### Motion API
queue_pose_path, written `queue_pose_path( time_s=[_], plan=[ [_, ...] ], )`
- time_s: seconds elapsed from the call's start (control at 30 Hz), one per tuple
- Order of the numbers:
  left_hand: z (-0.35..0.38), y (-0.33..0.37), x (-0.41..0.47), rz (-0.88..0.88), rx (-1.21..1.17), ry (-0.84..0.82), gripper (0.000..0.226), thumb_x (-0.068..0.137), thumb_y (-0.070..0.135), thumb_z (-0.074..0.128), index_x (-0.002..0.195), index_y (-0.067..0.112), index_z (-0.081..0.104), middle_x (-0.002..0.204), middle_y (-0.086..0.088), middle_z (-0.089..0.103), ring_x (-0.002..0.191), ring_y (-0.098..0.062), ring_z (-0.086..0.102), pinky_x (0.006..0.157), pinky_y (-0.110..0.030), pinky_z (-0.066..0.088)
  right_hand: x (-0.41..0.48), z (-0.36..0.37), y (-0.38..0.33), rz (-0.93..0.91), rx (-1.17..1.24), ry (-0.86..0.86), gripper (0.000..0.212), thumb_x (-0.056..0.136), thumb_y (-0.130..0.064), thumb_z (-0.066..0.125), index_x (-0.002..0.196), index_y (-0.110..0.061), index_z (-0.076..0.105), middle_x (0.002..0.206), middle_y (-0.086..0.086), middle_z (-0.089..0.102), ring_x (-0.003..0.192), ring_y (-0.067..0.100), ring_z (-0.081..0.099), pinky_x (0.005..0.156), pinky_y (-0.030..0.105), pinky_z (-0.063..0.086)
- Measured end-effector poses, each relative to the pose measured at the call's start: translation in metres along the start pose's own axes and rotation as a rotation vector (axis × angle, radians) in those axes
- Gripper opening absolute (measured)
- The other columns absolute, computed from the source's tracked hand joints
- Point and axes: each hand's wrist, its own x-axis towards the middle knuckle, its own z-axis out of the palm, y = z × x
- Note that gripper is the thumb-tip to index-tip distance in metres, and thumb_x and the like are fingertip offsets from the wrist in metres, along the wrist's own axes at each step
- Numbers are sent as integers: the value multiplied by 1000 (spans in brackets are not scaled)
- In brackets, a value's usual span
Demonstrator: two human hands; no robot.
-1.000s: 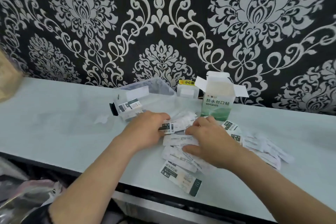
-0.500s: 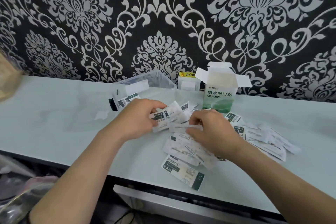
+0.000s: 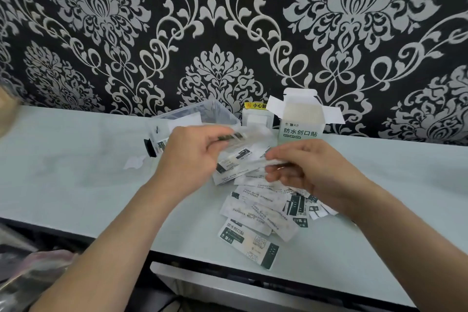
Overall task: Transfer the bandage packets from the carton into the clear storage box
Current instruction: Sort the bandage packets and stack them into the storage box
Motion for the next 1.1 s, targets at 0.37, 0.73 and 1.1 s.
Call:
queue_pose_path(
  time_s=[0.37,0.73,1.1],
  plan=[
    [16,7,-1,533,300,-90,26,80,-4,68,101,10,76,86,-7,63,78,-23,56,57,-39,53,-1,-5,3,-30,243,66,17,87,4,63,102,-1,68,89,14,76,67,18,72,57,19,55],
    [10,20,4,17,-90,-286,8,88,16,66,89,24,67,105,16,55,102,-6,50,92,-17,38,-5,-1,2,-223,-417,101,21,84,0,69,95,-18,65,85,5,72,61,9,67,49,22,52],
    [34,21,-3,-461,-705,-120,25,85,-2,66,99,19,70,88,0,77,76,-15,73,59,-26,55,-5,-14,-3,-67,156,-116,17,93,0,55,107,1,66,98,16,75,74,24,74,55,21,58]
  ],
)
